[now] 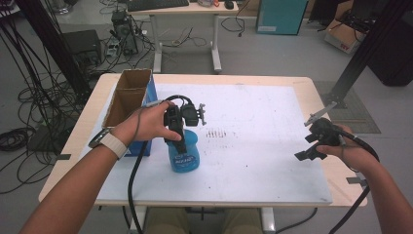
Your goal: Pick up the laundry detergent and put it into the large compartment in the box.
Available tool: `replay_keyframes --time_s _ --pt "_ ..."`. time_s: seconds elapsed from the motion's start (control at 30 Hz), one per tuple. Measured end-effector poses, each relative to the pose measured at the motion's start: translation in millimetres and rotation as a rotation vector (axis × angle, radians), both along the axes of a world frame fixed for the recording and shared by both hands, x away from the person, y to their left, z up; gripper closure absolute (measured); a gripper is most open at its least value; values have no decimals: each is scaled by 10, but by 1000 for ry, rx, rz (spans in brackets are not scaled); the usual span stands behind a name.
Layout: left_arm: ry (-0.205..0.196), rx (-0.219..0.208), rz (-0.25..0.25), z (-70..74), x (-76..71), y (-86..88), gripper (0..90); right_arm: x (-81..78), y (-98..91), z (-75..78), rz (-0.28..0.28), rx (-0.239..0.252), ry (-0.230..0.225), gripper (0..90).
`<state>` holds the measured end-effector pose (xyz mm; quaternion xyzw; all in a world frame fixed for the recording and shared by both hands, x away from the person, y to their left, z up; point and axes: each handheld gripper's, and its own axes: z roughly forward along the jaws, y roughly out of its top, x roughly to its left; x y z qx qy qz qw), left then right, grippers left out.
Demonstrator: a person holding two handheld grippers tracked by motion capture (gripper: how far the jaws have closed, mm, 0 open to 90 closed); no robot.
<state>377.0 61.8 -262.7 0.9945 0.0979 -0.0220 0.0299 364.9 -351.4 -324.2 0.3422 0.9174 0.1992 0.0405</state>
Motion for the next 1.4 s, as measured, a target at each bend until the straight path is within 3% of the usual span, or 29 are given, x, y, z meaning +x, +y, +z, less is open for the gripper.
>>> replay_keyframes --time_s 1.0,1.2,1.4 --pt "5 -5 12 41 -41 -13 377 -8 6 -4 1 5 -2 111" --pt "-5 13 48 169 -68 -8 377 -25 -8 13 2 8 -8 111" --pt "-2 35 142 343 -80 -10 376 -45 -41 18 2 9 -12 111"
